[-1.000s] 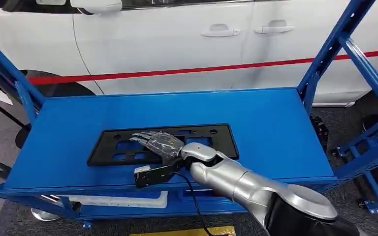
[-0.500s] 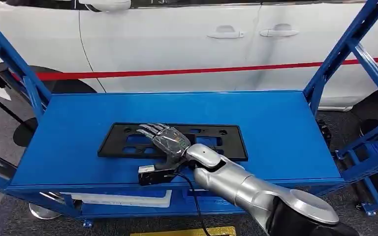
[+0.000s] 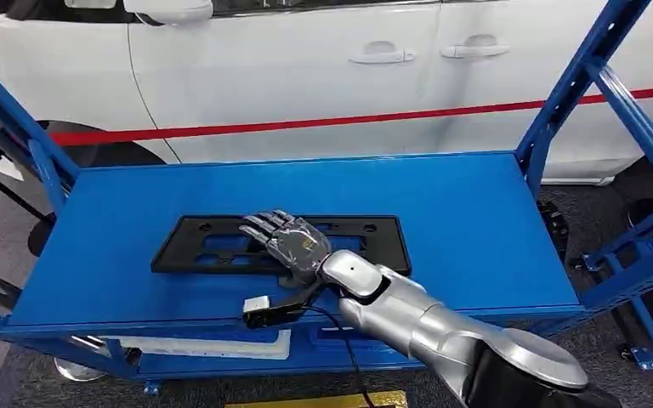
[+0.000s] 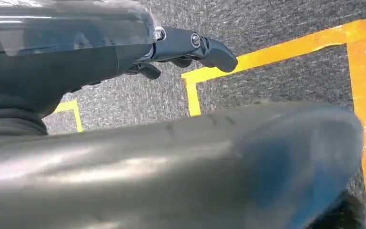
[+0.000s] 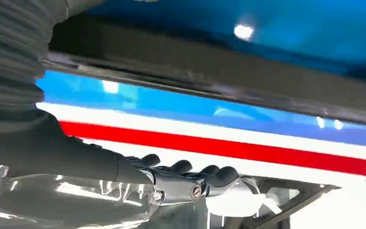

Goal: Take the parts from the cabinet and place them on the table.

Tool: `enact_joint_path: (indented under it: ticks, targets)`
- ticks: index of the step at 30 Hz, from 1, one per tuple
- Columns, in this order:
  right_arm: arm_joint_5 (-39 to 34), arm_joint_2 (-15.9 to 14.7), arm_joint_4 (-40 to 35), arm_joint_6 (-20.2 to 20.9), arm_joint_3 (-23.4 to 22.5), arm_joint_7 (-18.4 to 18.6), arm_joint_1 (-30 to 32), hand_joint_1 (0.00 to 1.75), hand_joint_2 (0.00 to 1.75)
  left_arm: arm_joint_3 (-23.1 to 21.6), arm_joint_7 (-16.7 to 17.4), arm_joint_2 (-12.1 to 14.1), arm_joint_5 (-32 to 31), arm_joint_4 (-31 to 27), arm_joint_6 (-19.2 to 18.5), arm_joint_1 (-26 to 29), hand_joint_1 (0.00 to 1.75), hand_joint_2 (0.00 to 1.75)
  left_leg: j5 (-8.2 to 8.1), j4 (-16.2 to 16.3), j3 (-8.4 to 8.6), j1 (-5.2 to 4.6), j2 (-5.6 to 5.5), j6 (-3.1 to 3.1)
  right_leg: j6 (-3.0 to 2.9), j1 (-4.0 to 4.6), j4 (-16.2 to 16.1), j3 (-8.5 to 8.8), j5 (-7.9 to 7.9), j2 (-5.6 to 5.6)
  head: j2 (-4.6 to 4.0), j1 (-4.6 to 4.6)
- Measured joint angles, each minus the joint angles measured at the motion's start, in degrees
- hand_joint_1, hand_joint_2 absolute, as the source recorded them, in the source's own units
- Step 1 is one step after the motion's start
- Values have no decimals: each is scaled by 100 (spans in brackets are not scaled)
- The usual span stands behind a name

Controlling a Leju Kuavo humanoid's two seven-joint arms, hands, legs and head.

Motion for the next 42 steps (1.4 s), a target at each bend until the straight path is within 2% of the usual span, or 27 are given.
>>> enact_joint_path:
  ticks: [1,2,3,6,8,9,11,12,13,15,17,18,21,23,25,27,28,29,30,32,33,34,37,38,39,40,42]
  targets:
    - [83,-9,13,4,0,44,-3,0,175,0,0,7,7,0,-2,-17,0,0,262,-548,264,3,3,15,13,-3,8,8,-8,5,0,0]
    - [135,-15,24,15,0,59,-3,0,175,0,-2,9,11,0,-4,-35,0,0,338,-939,430,2,7,41,27,-2,11,11,-15,6,0,2]
    - [188,-33,39,42,0,63,-6,0,175,0,-13,9,28,0,-7,-61,0,0,277,-1077,511,-37,4,84,66,35,32,-20,-15,10,0,0]
    - [275,-72,44,184,0,55,21,0,175,7,-37,20,92,0,-4,-71,0,0,304,-1053,478,-62,-11,183,154,11,-10,-20,29,7,0,11]
    - [325,-81,44,315,-26,55,13,0,175,18,-53,28,129,0,-4,-75,0,0,366,-1146,527,-15,1,274,223,2,87,-37,-61,8,0,11]
    - [369,-81,44,407,-44,57,4,0,175,22,-70,31,144,0,-4,-100,0,0,368,-1148,521,-15,5,302,234,2,361,-167,-260,1,0,13]
    - [457,-94,44,558,-55,72,24,0,175,31,-105,42,171,0,-4,-125,0,0,368,-1146,520,-26,8,329,260,-10,1317,-615,-707,2,0,13]
    - [478,-103,44,590,-55,74,33,0,175,35,-109,46,186,0,-4,-124,0,0,367,-1142,518,-28,8,330,269,-13,1631,-772,-798,2,0,13]
    - [493,-107,44,603,-55,85,45,0,175,39,-116,48,195,0,-4,-121,0,0,367,-1139,521,-28,8,330,271,-17,1749,-832,-769,0,0,13]
    - [498,-114,44,603,-57,98,42,0,175,46,-118,52,197,0,-4,-120,0,0,363,-1127,526,-28,3,325,258,-22,1264,-592,-418,-3,0,13]
    - [498,-114,41,603,-66,116,32,0,175,52,-118,52,197,0,-4,-124,0,0,343,-1104,535,-28,-7,295,215,-25,310,-89,3,-5,0,15]
    - [507,-111,41,605,-68,118,21,0,175,59,-120,52,199,0,-4,-124,0,0,320,-1069,511,-72,-12,257,197,12,41,32,-64,-1,0,13]
    - [550,-120,41,619,-70,120,36,0,175,77,-155,55,205,0,-4,-123,0,0,331,-1098,521,-56,-10,168,119,29,41,11,-35,11,0,7]
    - [550,-138,50,715,-92,105,32,0,175,81,-184,59,205,0,-4,-114,0,0,281,-1049,507,-40,-3,101,34,-21,-38,41,20,1,0,7]
    - [522,-138,109,824,-118,22,34,0,175,83,-201,59,203,0,-11,-113,0,0,-76,-547,295,-29,-3,47,-10,-26,-49,44,27,2,0,-2]
    - [465,-140,175,907,-138,-66,36,0,175,83,-199,59,203,0,-20,-109,0,0,-463,314,-82,-12,-3,11,-17,-12,-47,42,24,-3,0,0]
    - [437,-140,216,953,-155,-94,36,0,175,83,-197,57,203,0,-24,-101,0,0,-515,593,-202,-11,-3,0,-16,-10,-42,42,23,-3,0,0]
    - [415,-140,234,983,-168,-144,33,0,175,83,-197,57,205,0,-26,-92,0,0,-437,574,-184,-11,-3,0,-16,-10,-40,47,23,-2,0,-2]
    - [375,-140,247,1032,-184,-193,27,0,175,83,-203,57,210,0,-28,-87,0,0,-242,305,-43,-11,-3,7,-15,-10,-37,54,23,2,0,0]
    - [321,-140,282,1135,-236,-276,-1,0,175,83,-236,57,223,0,-42,-90,0,0,257,-739,506,-14,-1,59,-3,-9,-26,78,16,6,0,0]
    - [310,-135,286,1172,-245,-284,-24,0,175,83,-247,57,234,0,-52,-93,0,0,241,-1065,652,-23,5,97,10,-6,-24,82,15,4,0,0]
    - [284,-133,297,1200,-249,-284,-54,0,175,85,-258,57,258,0,-59,-100,0,0,211,-1145,683,-60,3,132,53,23,-6,66,8,11,0,2]
    - [264,-111,326,1235,-265,-249,-79,0,175,87,-278,55,271,0,-77,-72,0,0,231,-1141,678,-78,-5,207,144,5,-48,88,41,11,0,9]
    - [246,-100,330,1237,-280,-238,-83,0,175,87,-280,55,269,0,-85,-62,0,0,297,-1223,728,-9,1,264,183,26,-14,74,23,11,0,9]
    - [229,-101,352,1233,-304,-212,-83,0,175,90,-278,50,262,0,-100,-61,0,0,326,-1246,732,-16,21,284,208,7,103,27,-80,6,0,13]
    - [220,-101,374,1213,-317,-188,-86,0,175,90,-278,48,256,0,-109,-69,0,0,344,-1247,710,-15,21,321,230,-2,459,-141,-340,7,0,15]
    - [196,-101,424,1180,-339,-162,-54,0,175,90,-254,44,251,0,-109,-55,0,0,347,-1242,681,-17,23,324,259,-16,1287,-523,-746,6,0,15]
